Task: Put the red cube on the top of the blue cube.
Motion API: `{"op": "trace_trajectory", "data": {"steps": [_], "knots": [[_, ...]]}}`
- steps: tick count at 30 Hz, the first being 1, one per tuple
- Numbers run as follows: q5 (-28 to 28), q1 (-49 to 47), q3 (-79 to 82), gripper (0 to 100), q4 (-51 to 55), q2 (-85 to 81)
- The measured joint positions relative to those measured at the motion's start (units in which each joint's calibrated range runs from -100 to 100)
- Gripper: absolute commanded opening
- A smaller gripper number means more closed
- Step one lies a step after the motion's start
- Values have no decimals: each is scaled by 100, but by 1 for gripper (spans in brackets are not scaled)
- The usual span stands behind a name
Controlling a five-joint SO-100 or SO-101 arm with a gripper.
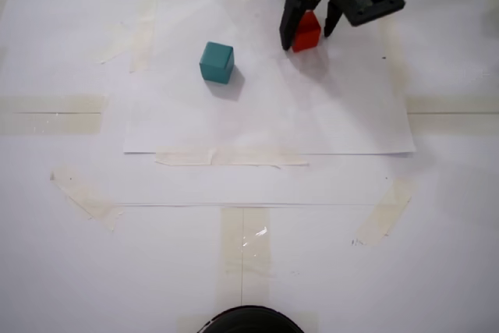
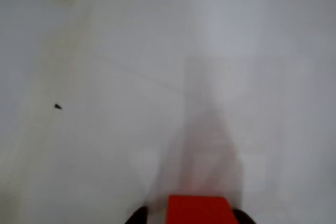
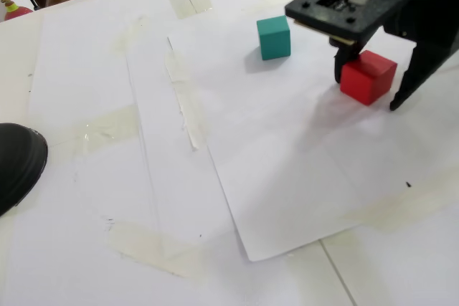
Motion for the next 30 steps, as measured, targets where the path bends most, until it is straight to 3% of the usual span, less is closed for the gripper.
{"op": "trace_trajectory", "data": {"steps": [18,30], "knots": [[63,161,0,20,488,0],[147,212,0,11,537,0]]}}
